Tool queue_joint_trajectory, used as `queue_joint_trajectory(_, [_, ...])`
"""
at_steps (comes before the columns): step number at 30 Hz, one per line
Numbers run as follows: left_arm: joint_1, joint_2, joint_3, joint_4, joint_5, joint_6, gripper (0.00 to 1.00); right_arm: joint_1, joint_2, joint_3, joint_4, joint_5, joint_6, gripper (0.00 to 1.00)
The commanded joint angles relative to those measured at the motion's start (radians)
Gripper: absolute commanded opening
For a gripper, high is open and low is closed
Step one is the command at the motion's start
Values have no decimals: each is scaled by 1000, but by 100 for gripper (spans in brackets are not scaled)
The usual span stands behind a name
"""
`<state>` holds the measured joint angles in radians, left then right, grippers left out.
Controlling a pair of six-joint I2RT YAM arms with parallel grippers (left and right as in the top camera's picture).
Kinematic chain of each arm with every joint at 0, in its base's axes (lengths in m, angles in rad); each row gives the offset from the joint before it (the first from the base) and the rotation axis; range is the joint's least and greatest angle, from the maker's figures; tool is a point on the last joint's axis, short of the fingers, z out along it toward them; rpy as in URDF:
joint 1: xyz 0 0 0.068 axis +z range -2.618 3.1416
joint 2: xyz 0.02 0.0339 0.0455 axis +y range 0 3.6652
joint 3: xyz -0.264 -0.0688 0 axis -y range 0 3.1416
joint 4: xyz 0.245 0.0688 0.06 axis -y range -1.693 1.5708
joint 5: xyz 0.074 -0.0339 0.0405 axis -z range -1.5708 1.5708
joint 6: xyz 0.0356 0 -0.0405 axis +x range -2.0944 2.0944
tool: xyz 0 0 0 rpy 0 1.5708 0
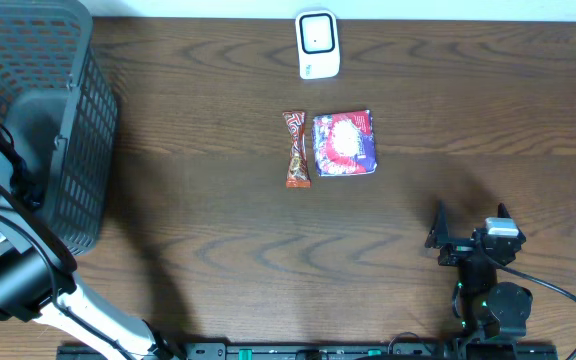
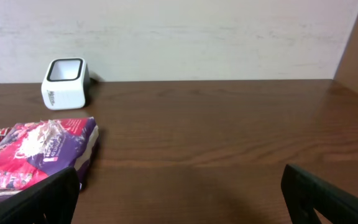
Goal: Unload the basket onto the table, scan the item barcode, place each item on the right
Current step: 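Reach the left gripper into the basket toward the orange tissue pack, then grasp the orange tissue pack and carry it toward the scanner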
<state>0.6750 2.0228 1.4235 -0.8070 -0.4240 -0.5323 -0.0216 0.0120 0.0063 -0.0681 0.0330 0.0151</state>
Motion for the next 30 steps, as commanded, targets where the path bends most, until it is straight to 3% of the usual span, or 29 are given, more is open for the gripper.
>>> queue_joint_trajectory(1, [1, 17, -15, -7, -6, -6, 34, 8, -5, -1, -4, -2, 10, 99])
queue_joint_trajectory(4, [1, 17, -15, -22, -6, -4, 8, 8, -5, -1, -4, -2, 10, 99])
queue_joint_trajectory(13, [-7, -46, -5, -78, -5, 33, 7, 8, -5, -1, -4, -2, 10, 99])
queue_joint_trajectory(21, [-56, -301, -3, -45, 2, 33, 7, 8, -5, -1, -4, -2, 10, 99])
queue_joint_trajectory(26, [-92, -476, -3, 22, 136, 33, 7, 8, -5, -1, -4, -2, 10, 99])
queue_joint_trajectory(30, [-133, -608, -3, 119, 347, 33, 7, 8, -5, -1, -4, -2, 10, 99])
